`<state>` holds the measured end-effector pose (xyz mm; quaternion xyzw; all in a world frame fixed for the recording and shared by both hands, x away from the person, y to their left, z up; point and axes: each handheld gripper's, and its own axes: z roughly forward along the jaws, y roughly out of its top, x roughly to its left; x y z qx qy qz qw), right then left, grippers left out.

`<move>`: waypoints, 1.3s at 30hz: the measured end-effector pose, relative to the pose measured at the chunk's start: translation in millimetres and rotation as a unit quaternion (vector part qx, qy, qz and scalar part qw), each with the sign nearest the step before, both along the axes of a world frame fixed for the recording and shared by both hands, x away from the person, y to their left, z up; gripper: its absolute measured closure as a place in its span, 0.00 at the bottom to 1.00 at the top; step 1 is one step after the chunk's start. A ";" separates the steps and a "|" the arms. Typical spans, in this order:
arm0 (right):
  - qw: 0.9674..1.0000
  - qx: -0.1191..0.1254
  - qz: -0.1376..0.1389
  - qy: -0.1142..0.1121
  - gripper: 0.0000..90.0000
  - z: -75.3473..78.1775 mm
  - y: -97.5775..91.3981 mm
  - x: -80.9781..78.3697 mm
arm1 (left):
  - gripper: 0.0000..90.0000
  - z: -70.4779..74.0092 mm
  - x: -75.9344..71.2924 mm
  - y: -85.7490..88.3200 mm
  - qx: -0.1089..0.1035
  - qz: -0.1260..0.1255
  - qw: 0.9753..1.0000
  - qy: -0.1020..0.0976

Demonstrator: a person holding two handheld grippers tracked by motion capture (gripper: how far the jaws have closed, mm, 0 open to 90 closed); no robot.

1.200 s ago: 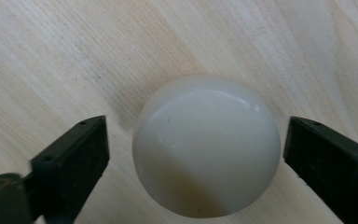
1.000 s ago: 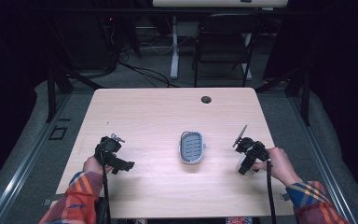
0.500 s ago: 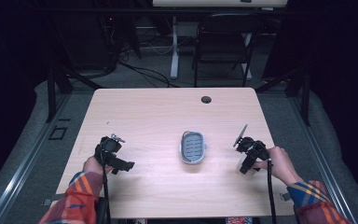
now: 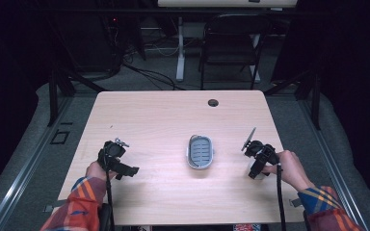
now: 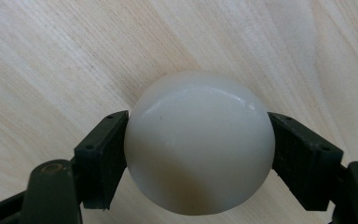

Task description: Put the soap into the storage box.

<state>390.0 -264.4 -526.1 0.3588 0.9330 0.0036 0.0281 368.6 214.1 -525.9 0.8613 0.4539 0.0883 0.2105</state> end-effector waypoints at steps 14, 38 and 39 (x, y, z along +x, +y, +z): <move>1.000 -0.011 0.009 0.003 0.27 6.9 2.8 3.1 | 0.00 -0.5 0.2 0.3 0.000 0.002 1.000 0.002; 0.999 -0.021 0.028 -0.001 0.27 28.5 20.4 18.9 | 0.00 -1.1 0.2 0.8 0.002 0.005 1.000 0.004; 1.000 -0.017 0.026 -0.004 0.27 28.9 22.2 19.8 | 0.00 -1.1 0.2 0.8 0.002 0.005 1.000 0.003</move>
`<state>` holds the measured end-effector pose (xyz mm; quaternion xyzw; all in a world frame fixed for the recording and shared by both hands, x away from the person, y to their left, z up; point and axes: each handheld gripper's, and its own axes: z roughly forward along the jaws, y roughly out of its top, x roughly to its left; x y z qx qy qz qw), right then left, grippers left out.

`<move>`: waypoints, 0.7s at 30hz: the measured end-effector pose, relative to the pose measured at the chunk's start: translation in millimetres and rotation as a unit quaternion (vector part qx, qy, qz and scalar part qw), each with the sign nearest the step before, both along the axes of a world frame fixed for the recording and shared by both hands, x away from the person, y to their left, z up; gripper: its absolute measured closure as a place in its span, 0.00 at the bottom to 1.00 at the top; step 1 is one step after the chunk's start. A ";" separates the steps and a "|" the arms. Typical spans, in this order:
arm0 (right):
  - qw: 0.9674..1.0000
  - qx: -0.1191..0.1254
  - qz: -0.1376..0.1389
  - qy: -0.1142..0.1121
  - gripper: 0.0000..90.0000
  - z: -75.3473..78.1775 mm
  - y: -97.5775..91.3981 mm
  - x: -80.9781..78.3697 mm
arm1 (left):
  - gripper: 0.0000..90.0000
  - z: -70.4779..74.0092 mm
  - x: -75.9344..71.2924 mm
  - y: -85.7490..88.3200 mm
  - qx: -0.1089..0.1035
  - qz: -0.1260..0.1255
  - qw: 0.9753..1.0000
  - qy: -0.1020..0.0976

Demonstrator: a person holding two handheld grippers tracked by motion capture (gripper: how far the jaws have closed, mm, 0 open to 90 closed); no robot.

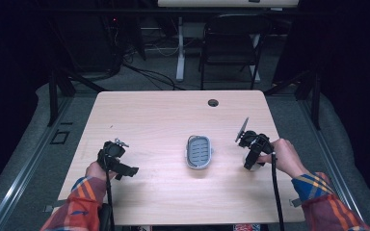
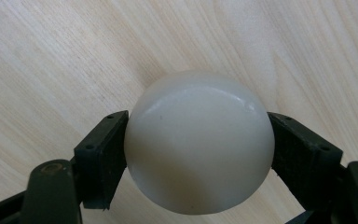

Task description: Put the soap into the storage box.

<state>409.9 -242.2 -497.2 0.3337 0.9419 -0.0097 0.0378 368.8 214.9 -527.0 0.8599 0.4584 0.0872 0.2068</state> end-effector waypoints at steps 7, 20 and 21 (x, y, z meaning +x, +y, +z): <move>1.000 -0.002 0.002 0.000 0.27 3.2 4.0 3.8 | 0.00 0.0 0.0 0.1 0.000 0.000 1.000 0.001; 1.000 -0.009 0.019 0.002 0.27 12.9 21.2 17.4 | 0.00 -0.2 0.2 0.0 0.001 0.000 1.000 0.001; 1.000 -0.009 0.019 0.004 0.27 13.6 22.3 18.0 | 0.00 -0.2 0.2 0.0 0.001 0.000 1.000 0.001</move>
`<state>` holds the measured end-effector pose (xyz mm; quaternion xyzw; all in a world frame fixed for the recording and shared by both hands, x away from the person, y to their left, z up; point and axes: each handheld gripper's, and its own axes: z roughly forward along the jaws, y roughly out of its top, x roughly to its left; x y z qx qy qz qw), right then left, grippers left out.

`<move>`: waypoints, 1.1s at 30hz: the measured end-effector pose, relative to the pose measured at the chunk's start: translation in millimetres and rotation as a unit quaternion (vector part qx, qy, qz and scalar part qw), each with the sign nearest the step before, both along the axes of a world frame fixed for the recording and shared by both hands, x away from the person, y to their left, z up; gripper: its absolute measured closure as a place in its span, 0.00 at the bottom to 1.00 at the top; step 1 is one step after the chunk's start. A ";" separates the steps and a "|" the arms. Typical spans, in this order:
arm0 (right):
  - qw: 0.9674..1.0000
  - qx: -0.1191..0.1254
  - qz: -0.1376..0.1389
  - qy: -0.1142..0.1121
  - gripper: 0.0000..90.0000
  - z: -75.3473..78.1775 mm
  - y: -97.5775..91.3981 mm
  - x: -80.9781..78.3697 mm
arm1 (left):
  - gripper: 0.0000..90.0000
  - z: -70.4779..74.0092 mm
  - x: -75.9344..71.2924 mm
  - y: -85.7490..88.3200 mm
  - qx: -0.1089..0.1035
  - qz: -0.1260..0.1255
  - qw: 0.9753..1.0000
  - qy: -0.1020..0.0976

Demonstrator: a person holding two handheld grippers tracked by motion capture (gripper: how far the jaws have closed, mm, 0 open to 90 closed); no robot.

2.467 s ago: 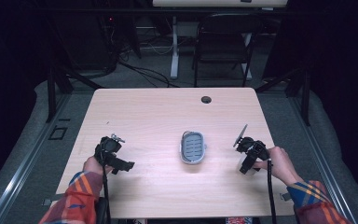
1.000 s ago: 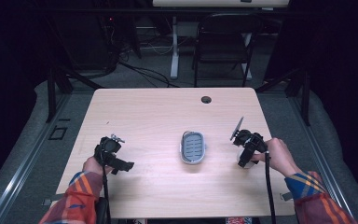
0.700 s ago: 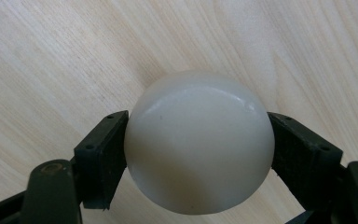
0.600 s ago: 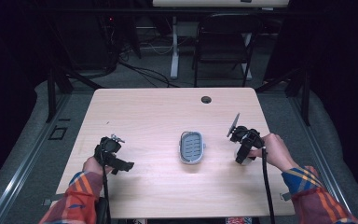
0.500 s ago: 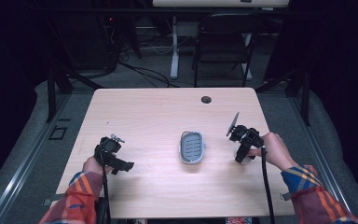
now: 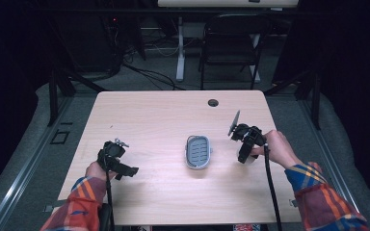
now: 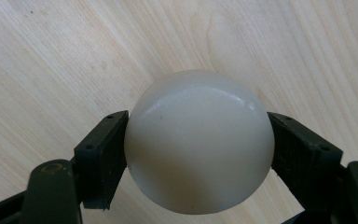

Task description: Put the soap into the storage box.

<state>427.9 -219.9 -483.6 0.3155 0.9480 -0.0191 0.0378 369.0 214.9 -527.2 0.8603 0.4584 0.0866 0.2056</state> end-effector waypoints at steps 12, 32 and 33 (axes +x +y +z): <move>1.000 -0.002 0.009 -0.001 0.27 5.8 11.2 7.6 | 0.01 -0.2 0.1 -0.5 0.001 0.000 1.000 0.000; 1.000 -0.006 0.029 -0.005 0.27 15.5 28.6 12.0 | 0.01 -0.5 2.5 -2.7 0.001 -0.005 1.000 0.001; 1.000 -0.006 0.030 -0.006 0.27 16.9 30.8 12.7 | 0.01 -0.5 2.7 -2.8 0.002 -0.006 1.000 0.002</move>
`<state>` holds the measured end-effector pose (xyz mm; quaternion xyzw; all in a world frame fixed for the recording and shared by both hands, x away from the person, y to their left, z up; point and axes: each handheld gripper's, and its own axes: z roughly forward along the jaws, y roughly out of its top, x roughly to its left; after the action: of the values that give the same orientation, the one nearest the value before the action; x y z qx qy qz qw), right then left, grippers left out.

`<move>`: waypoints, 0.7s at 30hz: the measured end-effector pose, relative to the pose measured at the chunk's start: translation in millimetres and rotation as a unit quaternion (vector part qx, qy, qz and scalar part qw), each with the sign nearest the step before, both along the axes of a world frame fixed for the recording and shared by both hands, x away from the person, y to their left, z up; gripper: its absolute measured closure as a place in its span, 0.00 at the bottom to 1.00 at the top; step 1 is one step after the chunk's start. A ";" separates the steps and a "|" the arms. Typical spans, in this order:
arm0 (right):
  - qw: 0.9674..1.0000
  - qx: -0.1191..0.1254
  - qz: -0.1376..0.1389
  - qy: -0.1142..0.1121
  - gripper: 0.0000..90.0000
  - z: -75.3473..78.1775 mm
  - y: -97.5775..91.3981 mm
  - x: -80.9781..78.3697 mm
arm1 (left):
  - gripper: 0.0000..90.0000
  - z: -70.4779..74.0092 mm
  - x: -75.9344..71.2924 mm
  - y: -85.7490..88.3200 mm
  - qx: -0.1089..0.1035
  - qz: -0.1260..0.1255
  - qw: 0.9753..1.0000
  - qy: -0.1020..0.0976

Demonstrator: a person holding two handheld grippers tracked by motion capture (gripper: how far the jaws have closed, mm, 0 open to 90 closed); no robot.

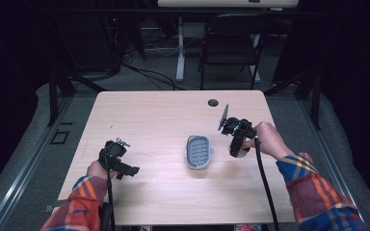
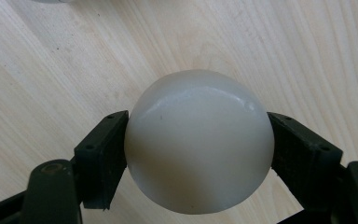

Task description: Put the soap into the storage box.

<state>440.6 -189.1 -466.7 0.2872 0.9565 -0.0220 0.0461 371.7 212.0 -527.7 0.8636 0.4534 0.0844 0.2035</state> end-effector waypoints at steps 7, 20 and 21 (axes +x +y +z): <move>1.000 -0.001 0.008 -0.006 0.27 5.1 7.0 1.8 | 0.01 -0.2 -0.2 0.3 -0.001 0.002 1.000 -0.001; 1.000 -0.004 0.026 -0.015 0.27 16.8 24.5 5.1 | 0.01 -0.1 -0.6 0.2 0.000 0.001 1.000 -0.002; 1.000 -0.003 0.027 -0.016 0.27 18.2 27.0 5.4 | 0.01 -0.1 -0.5 0.2 0.000 0.001 1.000 -0.002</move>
<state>446.0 -162.1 -448.5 0.2615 0.9630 -0.0193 0.0626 371.1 212.2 -527.8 0.8630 0.4540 0.0865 0.2043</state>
